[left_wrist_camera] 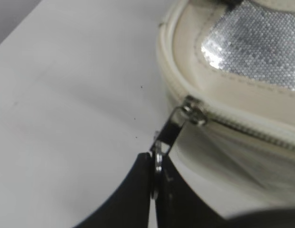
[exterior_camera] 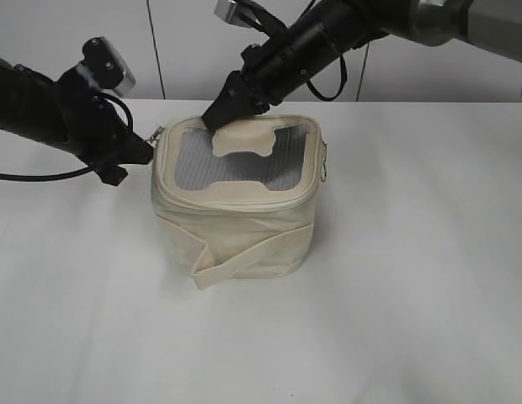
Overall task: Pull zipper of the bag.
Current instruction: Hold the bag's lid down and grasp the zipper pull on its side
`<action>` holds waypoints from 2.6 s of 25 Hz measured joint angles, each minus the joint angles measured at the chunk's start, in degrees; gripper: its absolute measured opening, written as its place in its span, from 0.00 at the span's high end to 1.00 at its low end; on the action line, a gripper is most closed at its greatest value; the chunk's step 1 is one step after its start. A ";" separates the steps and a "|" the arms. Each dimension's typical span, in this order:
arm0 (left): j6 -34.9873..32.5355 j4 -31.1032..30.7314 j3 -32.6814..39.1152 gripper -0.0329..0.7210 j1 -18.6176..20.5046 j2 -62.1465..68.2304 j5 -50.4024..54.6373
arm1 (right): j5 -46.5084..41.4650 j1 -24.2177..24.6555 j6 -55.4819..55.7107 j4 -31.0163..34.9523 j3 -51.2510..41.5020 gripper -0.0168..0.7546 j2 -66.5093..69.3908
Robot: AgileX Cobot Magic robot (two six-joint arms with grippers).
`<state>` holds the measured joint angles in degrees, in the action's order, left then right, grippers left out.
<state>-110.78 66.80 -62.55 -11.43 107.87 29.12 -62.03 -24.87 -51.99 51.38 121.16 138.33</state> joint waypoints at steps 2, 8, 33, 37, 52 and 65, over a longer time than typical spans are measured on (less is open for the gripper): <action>6.21 -5.42 0.08 0.94 0.00 -1.33 0.81 | 0.28 0.00 1.61 -0.47 0.00 0.92 0.00; 18.33 -12.44 4.48 0.94 0.00 -9.67 -0.04 | 0.61 0.06 6.23 -1.32 0.25 0.92 0.00; 27.45 -2.37 22.87 0.93 -31.85 -23.41 -11.44 | -0.89 0.31 11.39 -1.34 0.29 0.92 0.00; 27.45 -0.01 22.56 0.93 -32.84 -21.81 -11.74 | -1.35 0.31 11.39 -1.47 0.29 0.92 0.00; 26.09 5.12 17.81 0.92 -33.13 -18.30 -8.09 | -0.93 0.31 12.10 -1.34 0.29 0.92 0.00; 50.29 -12.51 17.63 0.42 -15.78 -27.85 14.55 | -1.21 7.07 16.39 -2.59 0.29 0.48 -5.28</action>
<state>-60.49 54.29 -44.92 -27.22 80.02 43.67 -63.23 -17.81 -35.60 48.79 121.45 133.05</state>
